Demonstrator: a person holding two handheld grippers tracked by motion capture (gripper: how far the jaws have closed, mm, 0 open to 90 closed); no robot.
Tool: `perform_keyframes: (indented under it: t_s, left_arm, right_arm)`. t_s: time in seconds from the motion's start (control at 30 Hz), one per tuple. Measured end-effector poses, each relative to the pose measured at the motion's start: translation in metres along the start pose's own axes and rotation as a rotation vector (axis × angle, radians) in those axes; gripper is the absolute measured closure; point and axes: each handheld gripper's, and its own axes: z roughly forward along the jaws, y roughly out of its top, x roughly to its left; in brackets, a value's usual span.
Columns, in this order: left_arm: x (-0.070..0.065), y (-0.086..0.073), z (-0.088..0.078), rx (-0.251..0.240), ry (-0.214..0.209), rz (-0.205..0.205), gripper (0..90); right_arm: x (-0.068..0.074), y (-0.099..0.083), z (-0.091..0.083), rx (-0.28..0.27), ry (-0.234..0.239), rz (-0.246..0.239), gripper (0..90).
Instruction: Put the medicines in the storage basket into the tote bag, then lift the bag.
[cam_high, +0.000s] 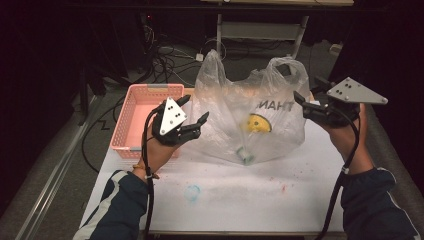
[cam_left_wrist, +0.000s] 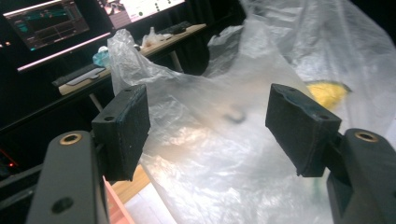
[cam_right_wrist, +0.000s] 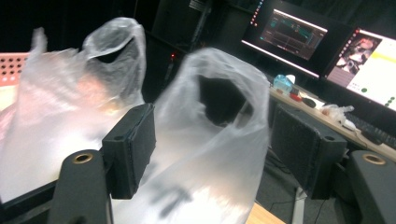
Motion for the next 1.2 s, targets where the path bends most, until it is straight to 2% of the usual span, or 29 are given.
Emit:
perform_keyframes:
  t_s: [0.13, 0.23, 0.3, 0.4, 0.47, 0.6, 0.67, 0.73, 0.8, 0.9, 1.0, 1.13, 1.2]
  left_arm:
    - [-0.007, -0.015, -0.004, 0.017, -0.013, 0.019, 25.0]
    - [-0.012, -0.028, -0.009, 0.019, -0.019, 0.034, 22.8]
    - [-0.015, -0.034, -0.014, 0.035, -0.012, 0.055, 20.6]
    - [-0.017, -0.042, -0.022, 0.034, -0.015, 0.037, 18.8]
    - [-0.018, -0.048, -0.027, 0.048, -0.007, 0.065, 17.7]
    - [-0.017, -0.061, -0.038, 0.046, -0.002, 0.05, 16.8]
    - [-0.019, -0.066, -0.043, 0.054, 0.016, 0.051, 16.8]
    - [-0.023, -0.071, -0.048, 0.051, 0.004, 0.042, 16.8]
    - [-0.027, -0.076, -0.053, 0.06, 0.011, 0.055, 16.8]
    - [-0.029, -0.084, -0.06, 0.071, 0.007, 0.038, 16.8]
    - [-0.031, -0.094, -0.063, 0.095, 0.005, 0.019, 16.8]
    - [-0.036, -0.107, -0.065, 0.115, 0.027, 0.028, 16.6]
    - [-0.037, -0.114, -0.065, 0.142, 0.02, 0.034, 14.6]
  right_arm:
    - [0.013, -0.015, -0.008, -0.029, 0.002, 0.007, 31.5]
    - [0.023, -0.027, -0.015, -0.045, -0.001, -0.014, 31.1]
    - [0.028, -0.035, -0.02, -0.064, 0.017, -0.003, 31.0]
    - [0.033, -0.044, -0.028, -0.076, 0.037, 0.017, 29.6]
    - [0.037, -0.049, -0.034, -0.095, 0.042, 0.021, 28.3]
    - [0.046, -0.061, -0.046, -0.123, 0.044, 0.02, 26.8]
    - [0.05, -0.067, -0.049, -0.103, 0.046, 0.009, 24.9]
    - [0.053, -0.073, -0.055, -0.106, 0.041, 0.009, 25.4]
    - [0.054, -0.078, -0.062, -0.108, 0.036, 0.02, 25.0]
    - [0.057, -0.085, -0.069, -0.095, 0.038, 0.013, 24.6]
    - [0.06, -0.095, -0.074, -0.089, 0.03, 0.019, 24.4]
    - [0.062, -0.109, -0.077, -0.054, 0.043, 0.046, 23.3]
    - [0.064, -0.117, -0.078, -0.043, 0.04, 0.045, 23.0]
